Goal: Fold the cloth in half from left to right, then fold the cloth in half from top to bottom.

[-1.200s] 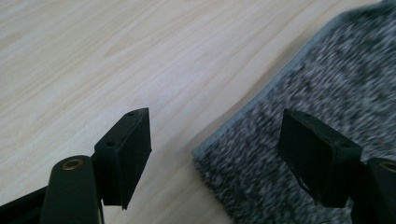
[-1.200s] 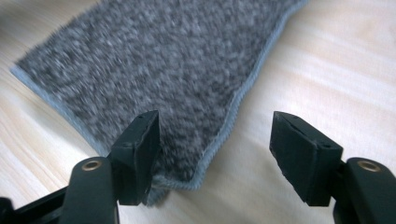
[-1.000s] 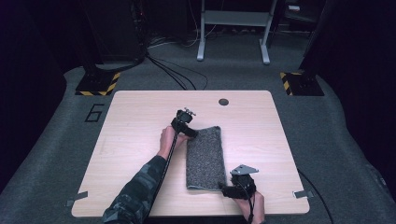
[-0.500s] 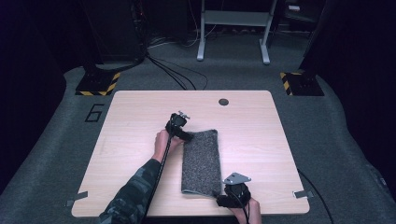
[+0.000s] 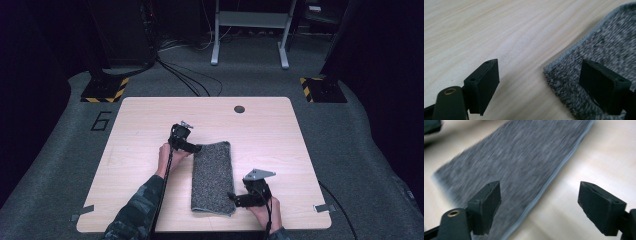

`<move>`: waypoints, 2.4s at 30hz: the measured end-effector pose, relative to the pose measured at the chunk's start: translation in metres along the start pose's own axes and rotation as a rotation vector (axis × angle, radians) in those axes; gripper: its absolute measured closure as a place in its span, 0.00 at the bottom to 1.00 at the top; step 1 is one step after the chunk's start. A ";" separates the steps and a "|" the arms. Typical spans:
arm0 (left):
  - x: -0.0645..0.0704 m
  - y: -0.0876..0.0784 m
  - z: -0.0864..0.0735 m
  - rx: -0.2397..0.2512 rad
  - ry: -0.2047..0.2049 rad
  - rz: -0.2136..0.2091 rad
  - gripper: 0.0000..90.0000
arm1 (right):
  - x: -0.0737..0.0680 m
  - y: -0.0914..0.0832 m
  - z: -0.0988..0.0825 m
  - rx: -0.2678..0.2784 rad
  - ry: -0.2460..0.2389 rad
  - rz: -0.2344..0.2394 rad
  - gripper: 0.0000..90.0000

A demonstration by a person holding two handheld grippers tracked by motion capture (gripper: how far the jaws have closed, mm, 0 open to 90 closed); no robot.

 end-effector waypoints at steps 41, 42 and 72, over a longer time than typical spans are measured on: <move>0.021 0.012 -0.006 -0.007 0.056 -0.024 0.54 | 0.090 0.119 0.097 -0.150 -0.015 -0.077 0.68; 0.021 0.012 -0.007 -0.007 0.058 -0.023 0.56 | 0.090 0.118 0.097 -0.148 -0.020 -0.083 0.73; 0.025 0.002 -0.008 0.060 0.072 -0.067 0.95 | 0.078 0.110 0.099 -0.069 -0.049 -0.105 0.96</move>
Point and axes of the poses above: each handheld gripper's, and its own axes: y roughly forward along the jaws, z roughly out of its top, x roughly to its right, the point moved 4 cm from there along y, roughly forward along the jaws, and after that the axes turned 3 degrees about -y, right-handed, at the moved point
